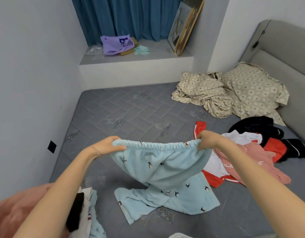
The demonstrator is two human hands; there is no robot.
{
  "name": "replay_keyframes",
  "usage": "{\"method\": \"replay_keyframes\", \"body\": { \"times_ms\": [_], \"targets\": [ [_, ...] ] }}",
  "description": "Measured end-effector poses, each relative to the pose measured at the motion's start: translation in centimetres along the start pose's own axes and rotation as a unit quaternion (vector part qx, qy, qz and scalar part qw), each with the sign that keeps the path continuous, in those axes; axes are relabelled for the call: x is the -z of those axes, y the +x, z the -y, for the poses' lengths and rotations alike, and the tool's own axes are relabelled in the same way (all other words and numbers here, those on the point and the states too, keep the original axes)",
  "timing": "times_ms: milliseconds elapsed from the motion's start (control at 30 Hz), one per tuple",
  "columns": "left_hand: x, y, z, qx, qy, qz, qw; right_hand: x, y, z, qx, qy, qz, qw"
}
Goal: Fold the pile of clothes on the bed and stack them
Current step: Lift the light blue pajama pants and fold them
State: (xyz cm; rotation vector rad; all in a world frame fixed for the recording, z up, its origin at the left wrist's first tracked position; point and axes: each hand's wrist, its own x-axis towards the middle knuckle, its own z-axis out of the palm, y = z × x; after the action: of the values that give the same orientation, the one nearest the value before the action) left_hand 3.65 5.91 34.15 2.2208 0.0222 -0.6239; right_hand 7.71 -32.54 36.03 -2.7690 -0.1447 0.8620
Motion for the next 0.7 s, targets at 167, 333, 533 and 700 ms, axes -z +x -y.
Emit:
{"method": "replay_keyframes", "body": {
  "times_ms": [167, 333, 533, 700],
  "targets": [
    [3.5, -2.1, -1.6, -0.028, -0.041, -0.038, 0.998, 4.3, -2.4, -0.5, 0.080, 0.246, 0.048, 0.965],
    [7.5, -4.5, -6.3, -0.125, -0.131, -0.134, 0.974, 8.6, -5.3, 0.9, 0.098, 0.473, 0.012, 0.875],
    [11.8, -6.5, -13.2, -0.244, -0.345, -0.236, 0.875, 13.8, -8.7, 4.7, 0.157, 0.657, -0.010, 0.737],
    [16.3, -9.2, -18.5, -0.317, -0.378, -0.313, 0.812, 18.3, -10.6, 8.8, 0.274, 0.725, -0.038, 0.630]
  ]
}}
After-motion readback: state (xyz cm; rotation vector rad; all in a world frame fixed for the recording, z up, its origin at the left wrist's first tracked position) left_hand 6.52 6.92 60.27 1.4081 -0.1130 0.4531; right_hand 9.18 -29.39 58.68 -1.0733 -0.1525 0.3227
